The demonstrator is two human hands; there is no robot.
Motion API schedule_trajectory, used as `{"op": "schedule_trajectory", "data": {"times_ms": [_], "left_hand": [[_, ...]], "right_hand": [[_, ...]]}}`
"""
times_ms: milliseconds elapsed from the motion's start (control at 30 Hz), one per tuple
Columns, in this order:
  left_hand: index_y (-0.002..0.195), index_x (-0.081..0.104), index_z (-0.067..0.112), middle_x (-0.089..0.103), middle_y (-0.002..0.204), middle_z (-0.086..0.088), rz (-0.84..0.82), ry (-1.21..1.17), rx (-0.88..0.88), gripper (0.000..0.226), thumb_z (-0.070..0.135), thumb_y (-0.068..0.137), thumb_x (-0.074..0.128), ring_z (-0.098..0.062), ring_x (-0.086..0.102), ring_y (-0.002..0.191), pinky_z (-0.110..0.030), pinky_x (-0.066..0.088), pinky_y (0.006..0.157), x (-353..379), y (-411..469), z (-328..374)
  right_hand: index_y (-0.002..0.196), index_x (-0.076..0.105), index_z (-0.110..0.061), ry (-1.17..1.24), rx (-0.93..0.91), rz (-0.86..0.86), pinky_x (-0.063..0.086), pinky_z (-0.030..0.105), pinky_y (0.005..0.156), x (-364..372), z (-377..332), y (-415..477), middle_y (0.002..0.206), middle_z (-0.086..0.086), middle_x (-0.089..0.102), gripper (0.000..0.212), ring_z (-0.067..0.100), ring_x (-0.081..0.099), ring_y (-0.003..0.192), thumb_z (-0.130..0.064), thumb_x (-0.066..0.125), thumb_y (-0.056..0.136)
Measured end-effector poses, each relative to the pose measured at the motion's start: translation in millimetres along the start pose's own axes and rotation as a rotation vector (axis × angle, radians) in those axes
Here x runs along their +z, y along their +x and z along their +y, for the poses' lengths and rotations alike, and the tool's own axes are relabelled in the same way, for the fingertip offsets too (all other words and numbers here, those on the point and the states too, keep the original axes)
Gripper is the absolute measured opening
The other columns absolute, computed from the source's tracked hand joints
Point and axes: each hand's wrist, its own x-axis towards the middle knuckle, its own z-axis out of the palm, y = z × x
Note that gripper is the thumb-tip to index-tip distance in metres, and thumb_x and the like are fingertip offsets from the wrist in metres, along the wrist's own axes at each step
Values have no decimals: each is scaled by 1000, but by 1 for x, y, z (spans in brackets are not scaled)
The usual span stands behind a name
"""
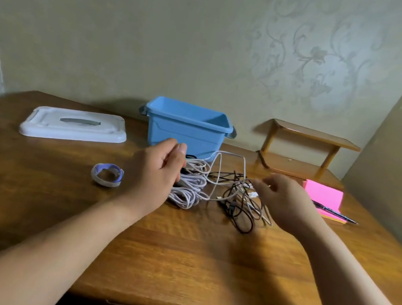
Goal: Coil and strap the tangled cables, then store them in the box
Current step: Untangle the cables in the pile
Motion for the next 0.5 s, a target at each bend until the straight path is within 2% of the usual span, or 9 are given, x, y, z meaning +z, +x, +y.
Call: {"op": "schedule_trajectory", "data": {"times_ms": [67,133,167,233,300,367,500], "left_hand": [[82,60,16,62,66,1,-63,8,16,39,40,111,49,-17,62,60,-51,55,58,6,-1,7],[83,59,22,62,69,-3,-115,-8,-11,36,47,107,50,-26,62,62,-55,56,59,12,-3,13],[85,60,25,62,70,-2,-140,3,-23,32,47,107,51,-25,62,64,-53,57,60,16,-5,16],[95,64,31,65,78,7,-189,87,3,17,39,107,56,-10,64,70,-41,59,65,26,-9,23],[111,66,30,67,96,16,-235,164,61,9,36,105,62,-1,64,86,-33,59,77,40,-14,32],[122,64,30,64,108,18,-263,187,73,20,35,103,66,1,63,97,-29,57,84,53,-17,38],[124,61,23,62,115,11,-299,240,-24,17,20,108,57,-7,61,103,-28,53,90,71,-14,46]], "right_hand": [[87,72,-19,167,5,-56,55,37,66,2,6,-6,77,-2,73,30,20,68,72,-41,63,105],[93,73,-18,439,-11,30,53,37,61,-5,5,-8,73,1,67,24,18,62,65,-35,64,106],[96,73,-16,573,-3,120,48,36,56,-13,3,-8,73,3,62,22,19,56,63,-31,62,107],[98,71,-11,761,48,271,37,35,54,-31,-2,-6,72,3,55,18,18,48,62,-22,58,106],[100,70,-9,823,56,333,36,36,58,-44,-3,-6,70,1,53,18,17,45,62,-19,55,105],[102,69,-10,841,29,321,38,36,61,-50,-1,-10,67,-2,52,20,16,45,62,-24,57,106],[98,71,-15,682,40,283,43,37,63,-49,15,-21,76,4,65,23,18,55,70,-37,64,104]]}}
